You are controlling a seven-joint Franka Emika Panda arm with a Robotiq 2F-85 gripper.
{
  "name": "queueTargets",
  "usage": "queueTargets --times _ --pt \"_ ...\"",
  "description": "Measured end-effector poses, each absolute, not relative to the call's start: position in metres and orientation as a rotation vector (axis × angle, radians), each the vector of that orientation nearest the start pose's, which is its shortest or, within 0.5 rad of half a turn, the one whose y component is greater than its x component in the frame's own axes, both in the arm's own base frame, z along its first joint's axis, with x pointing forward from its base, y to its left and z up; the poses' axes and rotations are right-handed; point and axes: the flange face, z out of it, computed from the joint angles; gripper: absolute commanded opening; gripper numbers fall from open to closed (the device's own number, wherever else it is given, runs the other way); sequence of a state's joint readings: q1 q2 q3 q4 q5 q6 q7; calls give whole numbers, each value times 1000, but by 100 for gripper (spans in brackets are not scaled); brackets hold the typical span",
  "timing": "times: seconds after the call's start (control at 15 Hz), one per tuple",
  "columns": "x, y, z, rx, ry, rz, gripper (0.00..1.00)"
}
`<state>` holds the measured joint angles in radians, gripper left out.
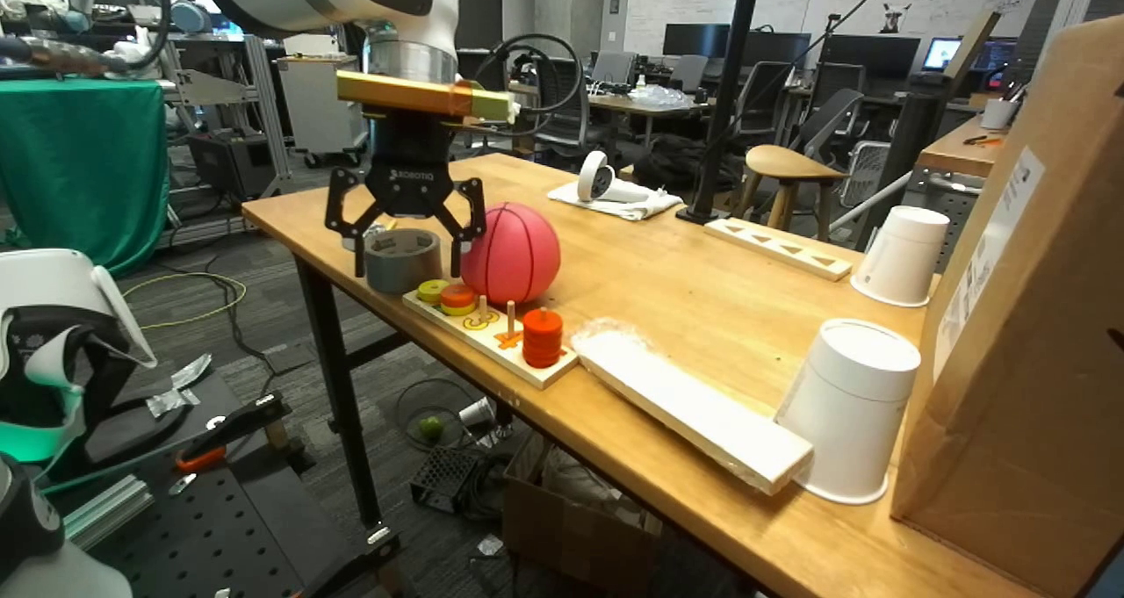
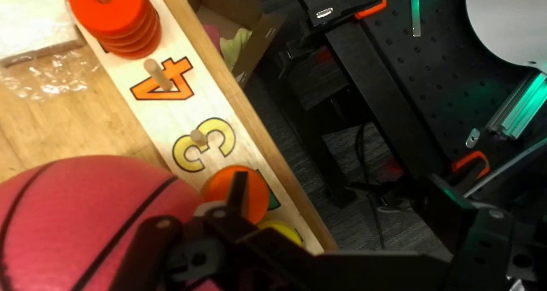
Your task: Push the ball to the right
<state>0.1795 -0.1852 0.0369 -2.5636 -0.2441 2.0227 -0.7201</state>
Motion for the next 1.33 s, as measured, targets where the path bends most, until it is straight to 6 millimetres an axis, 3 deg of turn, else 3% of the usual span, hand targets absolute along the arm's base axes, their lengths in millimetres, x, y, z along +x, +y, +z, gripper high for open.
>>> queueTargets --times 0.2,0.4,0.67,0.87,1.07,1.33 --pt "400 62 309 -2687 -1623 635 100" --pt "419 52 324 -2718 -1624 571 100" --pt "457 24 361 -2925 -1725 442 100" --pt "471 6 374 -3082 -1783 366 100" --pt "471 5 373 -3232 -1775 251 100" --pt "443 21 346 -3306 -1610 253 100"
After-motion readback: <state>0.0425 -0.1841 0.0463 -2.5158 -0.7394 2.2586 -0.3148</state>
